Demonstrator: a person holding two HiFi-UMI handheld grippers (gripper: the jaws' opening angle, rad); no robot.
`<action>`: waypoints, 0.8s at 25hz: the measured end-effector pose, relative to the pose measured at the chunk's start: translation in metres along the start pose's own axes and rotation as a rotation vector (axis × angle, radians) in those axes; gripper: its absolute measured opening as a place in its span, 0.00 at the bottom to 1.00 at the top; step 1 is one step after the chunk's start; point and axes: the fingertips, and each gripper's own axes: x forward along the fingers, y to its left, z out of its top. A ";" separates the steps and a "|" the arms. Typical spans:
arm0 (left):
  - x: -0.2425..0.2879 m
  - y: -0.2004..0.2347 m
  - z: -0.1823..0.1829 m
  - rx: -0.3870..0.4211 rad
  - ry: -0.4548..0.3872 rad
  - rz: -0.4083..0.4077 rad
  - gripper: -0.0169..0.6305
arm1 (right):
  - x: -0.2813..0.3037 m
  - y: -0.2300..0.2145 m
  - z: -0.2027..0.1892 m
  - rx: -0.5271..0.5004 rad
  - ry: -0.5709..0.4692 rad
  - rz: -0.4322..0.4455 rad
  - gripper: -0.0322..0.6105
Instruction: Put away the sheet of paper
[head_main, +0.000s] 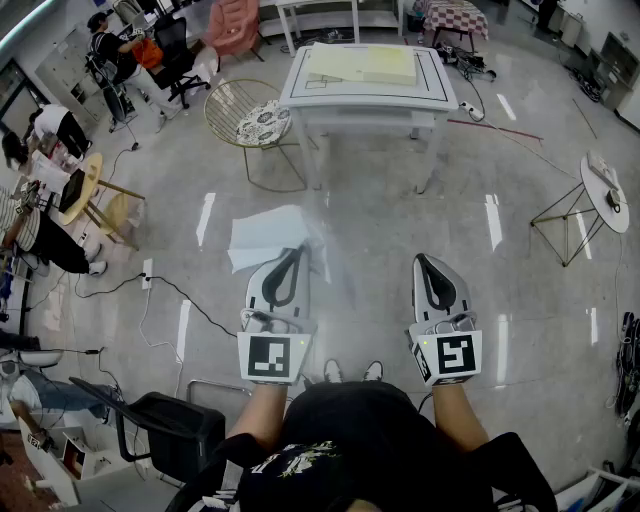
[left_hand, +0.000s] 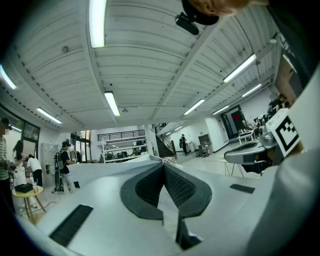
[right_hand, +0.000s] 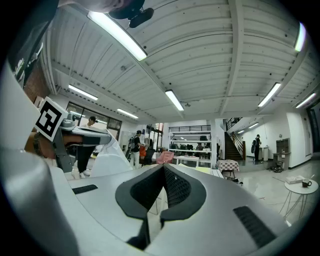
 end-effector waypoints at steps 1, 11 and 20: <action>0.000 0.000 0.000 0.001 -0.001 0.000 0.03 | 0.000 0.000 0.000 0.000 0.000 0.000 0.05; 0.003 -0.005 0.002 -0.010 -0.017 0.011 0.03 | -0.004 -0.005 0.001 0.012 -0.018 0.008 0.05; -0.002 -0.030 -0.004 -0.009 -0.003 0.023 0.03 | -0.020 -0.015 -0.009 0.039 -0.042 0.028 0.05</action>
